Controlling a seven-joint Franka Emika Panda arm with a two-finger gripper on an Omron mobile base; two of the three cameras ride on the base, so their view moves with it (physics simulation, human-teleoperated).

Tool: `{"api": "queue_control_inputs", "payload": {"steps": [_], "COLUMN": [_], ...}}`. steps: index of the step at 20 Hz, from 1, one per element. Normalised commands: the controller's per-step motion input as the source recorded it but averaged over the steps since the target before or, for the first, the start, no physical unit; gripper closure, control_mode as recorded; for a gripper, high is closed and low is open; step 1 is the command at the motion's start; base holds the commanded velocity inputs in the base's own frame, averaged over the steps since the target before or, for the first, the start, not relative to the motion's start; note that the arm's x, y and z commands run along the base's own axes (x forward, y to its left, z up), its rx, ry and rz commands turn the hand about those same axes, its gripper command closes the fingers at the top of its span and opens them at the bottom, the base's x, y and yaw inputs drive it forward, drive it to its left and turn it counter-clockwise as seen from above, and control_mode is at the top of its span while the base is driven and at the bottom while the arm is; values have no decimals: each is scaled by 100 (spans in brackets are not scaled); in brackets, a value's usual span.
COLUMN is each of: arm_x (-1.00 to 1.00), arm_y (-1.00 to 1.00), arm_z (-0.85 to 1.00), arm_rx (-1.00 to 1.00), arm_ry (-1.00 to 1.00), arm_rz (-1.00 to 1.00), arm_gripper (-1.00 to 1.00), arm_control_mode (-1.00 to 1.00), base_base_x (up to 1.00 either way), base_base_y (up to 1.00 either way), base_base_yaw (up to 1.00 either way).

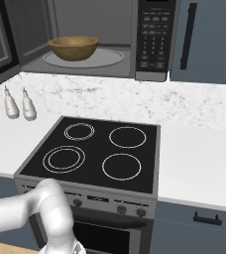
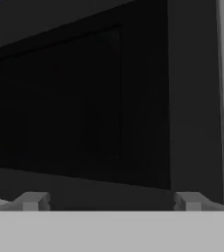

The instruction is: Open the microwave, place the bowl with waffle inside the microwave, then close the microwave door and turn it on.

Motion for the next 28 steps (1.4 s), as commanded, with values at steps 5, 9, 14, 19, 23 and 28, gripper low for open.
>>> {"api": "queue_control_inputs", "payload": {"steps": [5, 9, 14, 19, 23, 28], "arm_x": [0, -16, -6, 0, 0, 1], "arm_y": [-46, -76, -82, -86, -84, -87], "arm_z": [-8, 0, 0, 0, 0, -1], "arm_rx": [0, 0, 0, 1, 3, 6], "arm_ry": [-4, -2, -3, -2, -3, -1], "arm_rz": [0, 0, 1, 7, 18, 26], "arm_gripper": [-100, -100, -100, -100, -100, -100], "arm_control_mode": [-100, -100, -100, -100, -100, -100], "base_base_x": [0, 0, 0, 0, 0, 0], "base_base_y": [0, 0, 0, 0, 0, 0], "base_base_yaw": [0, 0, 0, 0, 0, 0]}}
